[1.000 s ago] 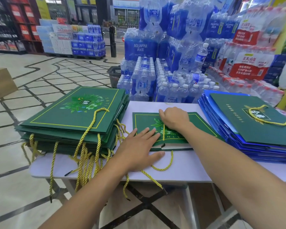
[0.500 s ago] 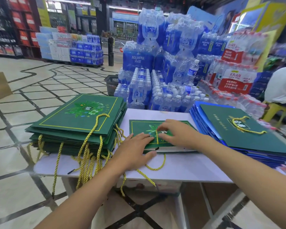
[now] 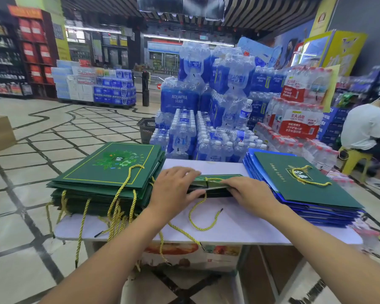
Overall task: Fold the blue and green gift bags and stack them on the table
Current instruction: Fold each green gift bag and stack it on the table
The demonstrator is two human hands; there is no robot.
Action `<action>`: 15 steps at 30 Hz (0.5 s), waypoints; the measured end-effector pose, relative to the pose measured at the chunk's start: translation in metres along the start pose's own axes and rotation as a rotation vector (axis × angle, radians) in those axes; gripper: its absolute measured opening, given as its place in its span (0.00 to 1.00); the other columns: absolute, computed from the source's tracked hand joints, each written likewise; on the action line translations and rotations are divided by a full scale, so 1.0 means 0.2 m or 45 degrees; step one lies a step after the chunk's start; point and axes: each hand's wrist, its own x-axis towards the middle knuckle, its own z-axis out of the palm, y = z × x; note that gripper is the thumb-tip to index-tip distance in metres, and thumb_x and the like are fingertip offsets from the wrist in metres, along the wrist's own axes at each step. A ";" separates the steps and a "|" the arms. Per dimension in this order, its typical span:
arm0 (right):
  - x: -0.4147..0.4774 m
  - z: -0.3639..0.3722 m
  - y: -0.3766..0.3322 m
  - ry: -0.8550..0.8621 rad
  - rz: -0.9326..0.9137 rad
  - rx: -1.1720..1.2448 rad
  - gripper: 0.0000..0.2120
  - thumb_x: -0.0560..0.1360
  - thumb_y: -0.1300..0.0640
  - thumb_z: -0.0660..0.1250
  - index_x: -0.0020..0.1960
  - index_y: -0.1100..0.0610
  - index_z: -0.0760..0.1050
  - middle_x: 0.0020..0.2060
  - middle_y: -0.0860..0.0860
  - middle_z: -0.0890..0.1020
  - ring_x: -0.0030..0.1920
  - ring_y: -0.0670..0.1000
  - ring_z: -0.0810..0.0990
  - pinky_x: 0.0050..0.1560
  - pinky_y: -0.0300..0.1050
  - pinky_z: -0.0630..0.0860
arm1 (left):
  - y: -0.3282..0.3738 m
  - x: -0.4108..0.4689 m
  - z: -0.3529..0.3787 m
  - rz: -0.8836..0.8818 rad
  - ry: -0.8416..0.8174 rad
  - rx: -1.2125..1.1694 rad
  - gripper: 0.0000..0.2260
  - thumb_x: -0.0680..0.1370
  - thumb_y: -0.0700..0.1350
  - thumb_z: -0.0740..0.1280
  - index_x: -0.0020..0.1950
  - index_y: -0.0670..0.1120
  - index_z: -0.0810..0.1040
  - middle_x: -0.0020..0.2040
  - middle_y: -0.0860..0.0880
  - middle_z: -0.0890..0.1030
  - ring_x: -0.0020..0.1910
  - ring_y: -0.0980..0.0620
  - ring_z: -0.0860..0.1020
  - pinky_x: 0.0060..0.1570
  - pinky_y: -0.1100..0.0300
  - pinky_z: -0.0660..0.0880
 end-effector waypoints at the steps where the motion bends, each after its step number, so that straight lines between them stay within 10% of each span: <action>1: 0.01 -0.02 -0.01 0.045 0.019 -0.003 0.15 0.84 0.50 0.59 0.67 0.38 0.76 0.61 0.38 0.82 0.61 0.48 0.80 0.44 0.49 0.79 | 0.00 0.02 -0.03 0.002 0.077 0.006 0.25 0.77 0.67 0.65 0.68 0.53 0.78 0.63 0.53 0.80 0.64 0.50 0.78 0.61 0.51 0.74; 10: 0.16 -0.34 -0.06 0.283 0.293 0.136 0.09 0.84 0.47 0.58 0.56 0.48 0.76 0.44 0.51 0.82 0.45 0.61 0.80 0.39 0.51 0.73 | 0.06 0.19 -0.20 -0.126 0.466 -0.098 0.31 0.78 0.51 0.71 0.79 0.46 0.66 0.79 0.45 0.65 0.79 0.43 0.64 0.75 0.47 0.65; 15: 0.23 -0.47 -0.09 0.405 0.435 0.722 0.08 0.84 0.55 0.61 0.50 0.54 0.77 0.39 0.48 0.80 0.40 0.51 0.78 0.37 0.46 0.71 | 0.10 0.24 -0.18 -0.199 0.269 -0.266 0.23 0.82 0.46 0.66 0.77 0.46 0.68 0.75 0.48 0.71 0.75 0.47 0.69 0.70 0.47 0.70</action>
